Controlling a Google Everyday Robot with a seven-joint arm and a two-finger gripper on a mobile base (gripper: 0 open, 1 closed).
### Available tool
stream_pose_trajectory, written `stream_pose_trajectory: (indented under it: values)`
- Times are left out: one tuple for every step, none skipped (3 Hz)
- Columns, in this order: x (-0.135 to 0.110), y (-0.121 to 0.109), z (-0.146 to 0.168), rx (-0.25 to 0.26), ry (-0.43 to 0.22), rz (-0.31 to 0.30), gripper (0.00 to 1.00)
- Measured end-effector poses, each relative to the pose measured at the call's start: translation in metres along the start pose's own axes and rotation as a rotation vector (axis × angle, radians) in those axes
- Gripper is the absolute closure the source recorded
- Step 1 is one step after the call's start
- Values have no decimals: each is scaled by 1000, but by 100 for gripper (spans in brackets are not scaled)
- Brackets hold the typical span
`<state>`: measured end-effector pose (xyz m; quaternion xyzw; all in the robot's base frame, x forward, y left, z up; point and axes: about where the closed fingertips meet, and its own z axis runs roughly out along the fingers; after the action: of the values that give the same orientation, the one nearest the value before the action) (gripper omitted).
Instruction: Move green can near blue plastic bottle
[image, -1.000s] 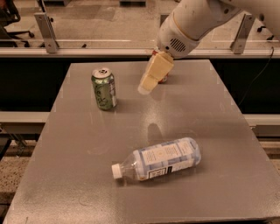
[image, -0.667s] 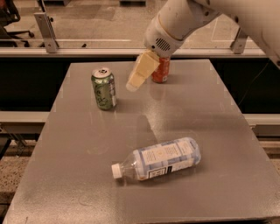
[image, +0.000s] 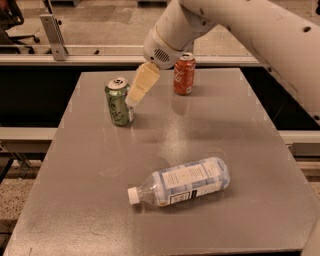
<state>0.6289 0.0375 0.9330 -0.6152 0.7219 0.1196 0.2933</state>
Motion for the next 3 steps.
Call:
stream_pose_trajectory:
  values:
    - [-9,5,20,-34,7,-17,0]
    - [-16,13,35,-64,11,-33,0]
    - [-21,21,45,-88,15,-47,0]
